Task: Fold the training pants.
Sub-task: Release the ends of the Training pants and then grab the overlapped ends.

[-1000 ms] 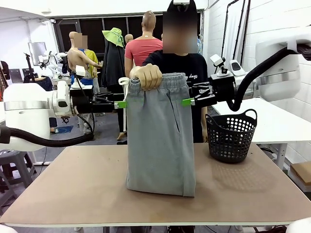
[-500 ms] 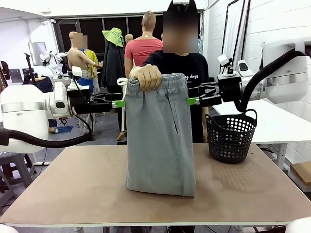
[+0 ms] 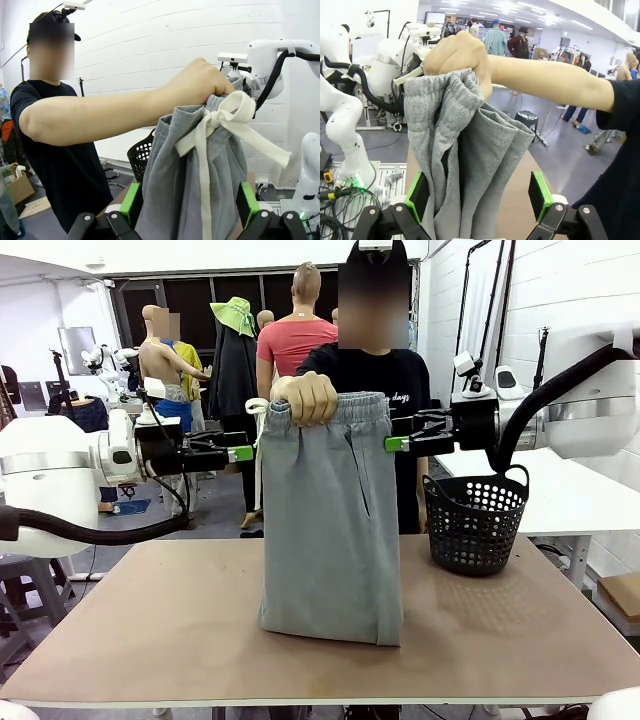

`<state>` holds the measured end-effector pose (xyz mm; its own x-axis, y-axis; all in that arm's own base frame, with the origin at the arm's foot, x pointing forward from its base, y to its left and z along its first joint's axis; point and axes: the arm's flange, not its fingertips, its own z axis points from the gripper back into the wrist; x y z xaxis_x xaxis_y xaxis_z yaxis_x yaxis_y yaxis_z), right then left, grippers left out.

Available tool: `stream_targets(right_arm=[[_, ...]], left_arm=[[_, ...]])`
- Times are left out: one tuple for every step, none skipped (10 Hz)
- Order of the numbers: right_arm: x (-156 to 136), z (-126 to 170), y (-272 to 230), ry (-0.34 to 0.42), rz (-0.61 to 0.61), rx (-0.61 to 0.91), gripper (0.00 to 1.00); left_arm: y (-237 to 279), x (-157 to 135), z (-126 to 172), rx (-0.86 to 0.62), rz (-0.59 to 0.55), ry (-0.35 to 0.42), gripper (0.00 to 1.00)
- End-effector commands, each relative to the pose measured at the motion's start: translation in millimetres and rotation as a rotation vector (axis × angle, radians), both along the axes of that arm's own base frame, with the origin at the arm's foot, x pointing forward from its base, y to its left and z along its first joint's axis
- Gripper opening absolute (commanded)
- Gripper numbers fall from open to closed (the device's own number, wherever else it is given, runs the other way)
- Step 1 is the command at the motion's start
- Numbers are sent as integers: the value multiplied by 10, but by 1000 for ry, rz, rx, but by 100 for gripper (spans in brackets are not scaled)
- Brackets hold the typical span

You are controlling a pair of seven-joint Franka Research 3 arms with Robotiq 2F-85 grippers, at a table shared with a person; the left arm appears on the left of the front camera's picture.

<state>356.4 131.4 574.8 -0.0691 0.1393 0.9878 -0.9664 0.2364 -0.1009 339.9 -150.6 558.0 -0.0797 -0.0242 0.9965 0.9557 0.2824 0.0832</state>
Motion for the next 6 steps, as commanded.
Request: stream_targets(right_arm=[[-33,-63,59,33,-12,26,100],[-35,-70,56,64,22,39,100],[-30,-76,54,83,46,39,100],[-38,-73,54,88,50,32,100],[-37,-76,55,88,53,33,100],[-33,-84,65,97,66,33,100]], left_arm=[[-45,2,-79,-14,0,-6,100],[-63,0,-76,-14,-23,-3,100],[-82,30,-74,0,-28,3,100],[-101,80,-83,5,-19,4,100],[-133,125,-84,6,-24,4,100],[-177,174,-90,10,-41,11,100]])
